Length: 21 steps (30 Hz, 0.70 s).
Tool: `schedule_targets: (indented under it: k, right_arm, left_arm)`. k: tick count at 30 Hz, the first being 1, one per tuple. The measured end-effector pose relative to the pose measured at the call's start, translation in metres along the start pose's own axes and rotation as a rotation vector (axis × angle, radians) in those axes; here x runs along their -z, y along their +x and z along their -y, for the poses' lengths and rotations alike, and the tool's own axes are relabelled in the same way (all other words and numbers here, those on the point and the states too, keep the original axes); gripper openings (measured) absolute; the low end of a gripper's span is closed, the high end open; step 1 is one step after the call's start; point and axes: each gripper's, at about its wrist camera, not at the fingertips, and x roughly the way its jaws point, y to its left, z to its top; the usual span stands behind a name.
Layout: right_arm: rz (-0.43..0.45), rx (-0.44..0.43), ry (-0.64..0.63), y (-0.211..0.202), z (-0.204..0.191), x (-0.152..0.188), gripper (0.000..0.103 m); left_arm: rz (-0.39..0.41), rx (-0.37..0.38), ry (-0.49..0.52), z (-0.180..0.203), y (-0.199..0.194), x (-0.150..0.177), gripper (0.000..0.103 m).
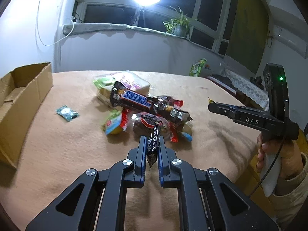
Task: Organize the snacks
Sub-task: 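Grasp the black candy packet with the left gripper while the right gripper grasps the yellow candy packet, then carry both packets to the cardboard box and open both grippers to drop them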
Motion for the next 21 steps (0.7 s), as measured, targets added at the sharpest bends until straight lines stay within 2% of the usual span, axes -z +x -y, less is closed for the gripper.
schedule_targets:
  k: [10,15,21]
  right_arm:
    - [0.057,-0.012,-0.052,-0.012,-0.031,-0.033,0.025]
    - [0.084,-0.062,-0.107,-0.008,-0.067,-0.057,0.025]
    - [0.088,-0.154,-0.181,0.015,-0.133,-0.08,0.025]
  left_arm:
    - [0.063,-0.017,-0.029,-0.022,-0.028,-0.019,0.009]
    - [0.122,-0.065,-0.036,-0.043,-0.054,-0.038,0.009]
    - [0.196,-0.158,-0.069,-0.087,-0.088,-0.059,0.009]
